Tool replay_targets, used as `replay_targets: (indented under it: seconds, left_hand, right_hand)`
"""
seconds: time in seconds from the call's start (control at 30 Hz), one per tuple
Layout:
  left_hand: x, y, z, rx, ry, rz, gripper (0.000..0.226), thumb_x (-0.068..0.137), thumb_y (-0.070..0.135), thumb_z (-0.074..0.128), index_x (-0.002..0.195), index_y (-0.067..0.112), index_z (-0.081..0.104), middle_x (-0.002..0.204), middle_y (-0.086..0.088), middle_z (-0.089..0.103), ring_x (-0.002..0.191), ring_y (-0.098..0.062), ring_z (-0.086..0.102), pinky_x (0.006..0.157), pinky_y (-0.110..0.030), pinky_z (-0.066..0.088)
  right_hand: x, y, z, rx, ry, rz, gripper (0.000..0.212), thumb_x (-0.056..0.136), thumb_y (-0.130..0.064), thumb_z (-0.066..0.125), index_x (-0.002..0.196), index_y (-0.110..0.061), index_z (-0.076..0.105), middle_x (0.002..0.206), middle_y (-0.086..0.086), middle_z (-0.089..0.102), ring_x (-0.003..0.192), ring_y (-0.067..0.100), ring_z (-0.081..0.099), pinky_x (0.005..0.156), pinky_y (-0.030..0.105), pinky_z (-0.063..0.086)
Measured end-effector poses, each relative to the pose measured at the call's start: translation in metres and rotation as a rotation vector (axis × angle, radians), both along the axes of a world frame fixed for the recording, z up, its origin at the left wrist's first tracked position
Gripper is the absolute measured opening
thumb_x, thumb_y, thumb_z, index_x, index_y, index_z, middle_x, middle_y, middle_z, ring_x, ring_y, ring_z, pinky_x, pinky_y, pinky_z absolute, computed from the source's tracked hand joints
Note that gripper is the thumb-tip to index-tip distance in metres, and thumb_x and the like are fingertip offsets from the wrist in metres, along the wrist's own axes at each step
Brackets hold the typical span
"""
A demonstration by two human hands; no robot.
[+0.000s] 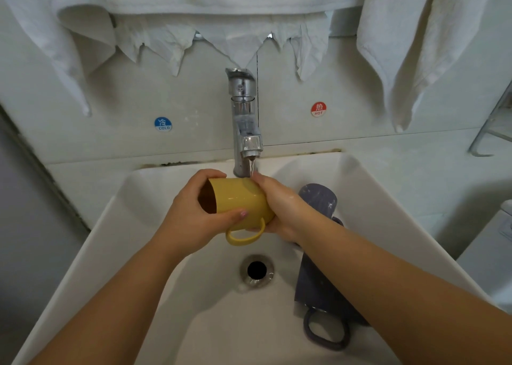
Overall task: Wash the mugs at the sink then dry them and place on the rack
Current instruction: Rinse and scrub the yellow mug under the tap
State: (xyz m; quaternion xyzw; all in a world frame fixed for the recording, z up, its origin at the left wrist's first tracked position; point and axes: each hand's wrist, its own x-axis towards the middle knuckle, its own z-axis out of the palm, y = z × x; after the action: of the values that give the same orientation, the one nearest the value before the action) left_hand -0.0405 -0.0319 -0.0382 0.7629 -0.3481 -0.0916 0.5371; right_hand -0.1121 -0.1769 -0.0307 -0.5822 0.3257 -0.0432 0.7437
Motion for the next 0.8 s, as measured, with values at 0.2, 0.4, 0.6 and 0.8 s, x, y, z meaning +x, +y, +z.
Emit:
replay_targets:
  seconds: [0.2, 0.4, 0.6, 0.8]
  left_hand:
    - [-0.008, -0.003, 0.0, 0.027, -0.096, -0.018, 0.062, 0.068, 0.024, 0.086, 0.113, 0.038, 0.046, 0.105, 0.024, 0.044, 0.093, -0.005, 0.051, 0.07, -0.024, 0.052]
    - [-0.006, -0.008, -0.003, -0.006, 0.113, -0.018, 0.076, 0.066, 0.03, 0.086, 0.124, 0.035, 0.038, 0.113, 0.018, 0.046, 0.101, -0.011, 0.054, 0.072, -0.027, 0.052]
    - [-0.001, -0.005, -0.002, -0.042, 0.75, -0.125, 0.076, 0.065, 0.058, 0.072, 0.129, 0.032, 0.041, 0.125, -0.009, 0.056, 0.095, -0.029, 0.068, 0.069, -0.044, 0.059]
    - [-0.002, -0.007, -0.002, -0.128, 0.567, -0.083, 0.063, 0.06, 0.038, 0.075, 0.114, 0.025, 0.046, 0.119, -0.005, 0.052, 0.104, -0.028, 0.06, 0.076, -0.042, 0.058]
  right_hand:
    - [0.004, -0.002, 0.003, -0.091, 0.025, 0.046, 0.051, 0.081, -0.056, 0.065, 0.119, -0.025, 0.052, 0.114, 0.01, 0.059, 0.102, 0.033, 0.06, 0.082, 0.048, 0.056]
    - [0.004, 0.003, 0.005, -0.282, -0.143, -0.146, 0.013, 0.099, -0.041, 0.043, 0.099, -0.029, 0.048, 0.086, -0.007, 0.05, 0.077, 0.01, 0.049, 0.074, 0.032, 0.047]
    - [-0.007, 0.003, 0.001, -0.468, -0.335, -0.033, 0.014, 0.094, -0.036, 0.054, 0.107, -0.032, 0.052, 0.098, -0.017, 0.049, 0.088, 0.005, 0.05, 0.073, 0.022, 0.046]
    - [-0.008, 0.007, 0.009, -0.278, -0.162, 0.006, 0.011, 0.09, -0.045, 0.057, 0.096, -0.04, 0.05, 0.099, -0.005, 0.052, 0.09, 0.02, 0.056, 0.083, 0.045, 0.056]
